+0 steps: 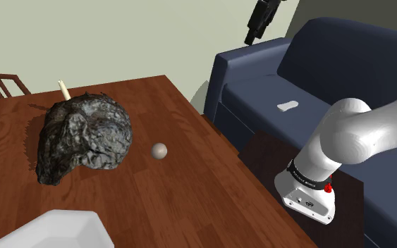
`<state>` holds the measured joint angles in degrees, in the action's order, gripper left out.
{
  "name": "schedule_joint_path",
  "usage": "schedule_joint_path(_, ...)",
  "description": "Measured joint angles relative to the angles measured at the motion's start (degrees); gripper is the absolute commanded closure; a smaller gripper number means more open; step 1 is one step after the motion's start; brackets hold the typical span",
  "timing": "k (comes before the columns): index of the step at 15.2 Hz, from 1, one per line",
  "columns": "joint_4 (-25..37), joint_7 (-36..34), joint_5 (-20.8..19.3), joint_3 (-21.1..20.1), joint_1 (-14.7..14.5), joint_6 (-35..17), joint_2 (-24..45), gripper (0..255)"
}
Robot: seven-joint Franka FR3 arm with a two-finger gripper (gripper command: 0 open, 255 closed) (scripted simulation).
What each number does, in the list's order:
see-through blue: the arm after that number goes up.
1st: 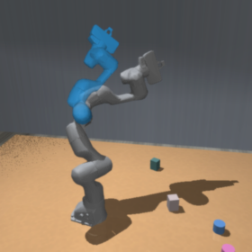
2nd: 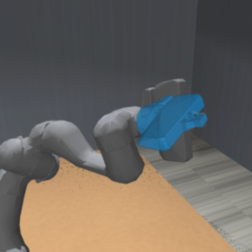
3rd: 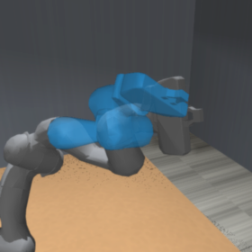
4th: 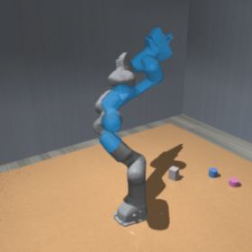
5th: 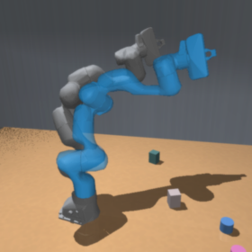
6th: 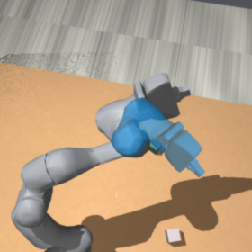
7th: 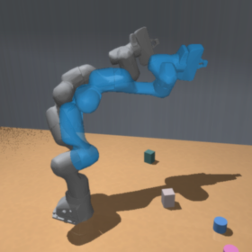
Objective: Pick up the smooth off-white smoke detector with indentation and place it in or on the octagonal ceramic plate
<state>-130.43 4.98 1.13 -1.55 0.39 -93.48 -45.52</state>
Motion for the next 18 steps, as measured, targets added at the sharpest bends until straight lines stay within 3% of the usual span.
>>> schedule_joint_path(7, -4.79, -4.03, 2.61, -4.74, -1.84, -6.13, 1.58, 0)
schedule_joint_path(18, -8.92, -13.2, 6.87, -16.03, -5.32, -21.02, 12.45, 0)
